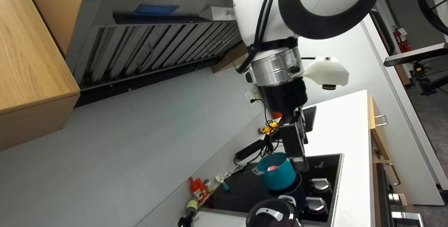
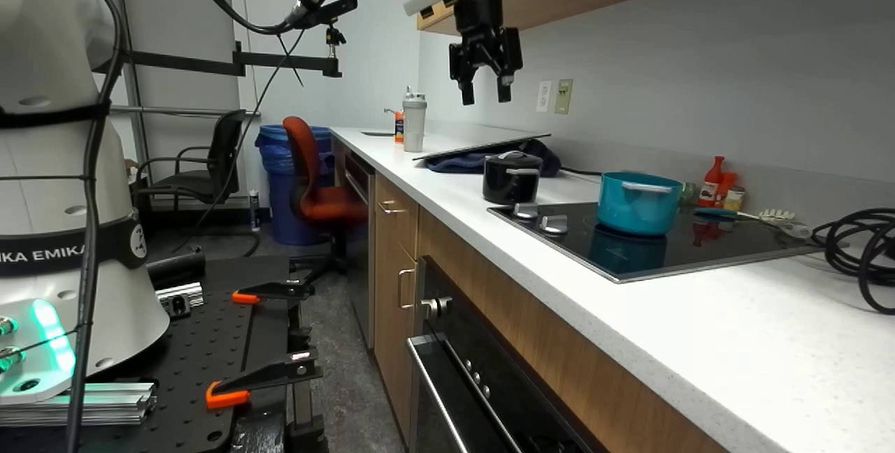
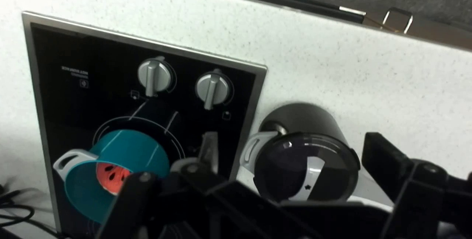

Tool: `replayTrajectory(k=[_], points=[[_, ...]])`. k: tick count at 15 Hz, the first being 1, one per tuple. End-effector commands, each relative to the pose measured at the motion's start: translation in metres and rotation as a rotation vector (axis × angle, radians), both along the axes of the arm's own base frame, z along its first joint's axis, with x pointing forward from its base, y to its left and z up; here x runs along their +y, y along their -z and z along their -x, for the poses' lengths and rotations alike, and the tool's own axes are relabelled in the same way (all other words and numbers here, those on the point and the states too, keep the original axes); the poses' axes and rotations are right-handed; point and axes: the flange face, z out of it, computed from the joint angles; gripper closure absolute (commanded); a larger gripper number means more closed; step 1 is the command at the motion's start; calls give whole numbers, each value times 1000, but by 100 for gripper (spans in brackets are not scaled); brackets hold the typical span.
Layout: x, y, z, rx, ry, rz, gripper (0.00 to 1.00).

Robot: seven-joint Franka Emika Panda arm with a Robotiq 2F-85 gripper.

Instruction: Uncover the black pot and put the lid on the counter

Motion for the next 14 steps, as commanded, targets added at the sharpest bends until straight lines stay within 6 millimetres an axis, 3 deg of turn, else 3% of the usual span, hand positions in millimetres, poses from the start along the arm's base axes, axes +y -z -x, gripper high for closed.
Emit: replayTrajectory(k=[1,8,14], points=[[18,1,-32,-53,37,-27,0],[42,25,-68,-108,95,18,0],[67,46,-87,-101,149,28,0]])
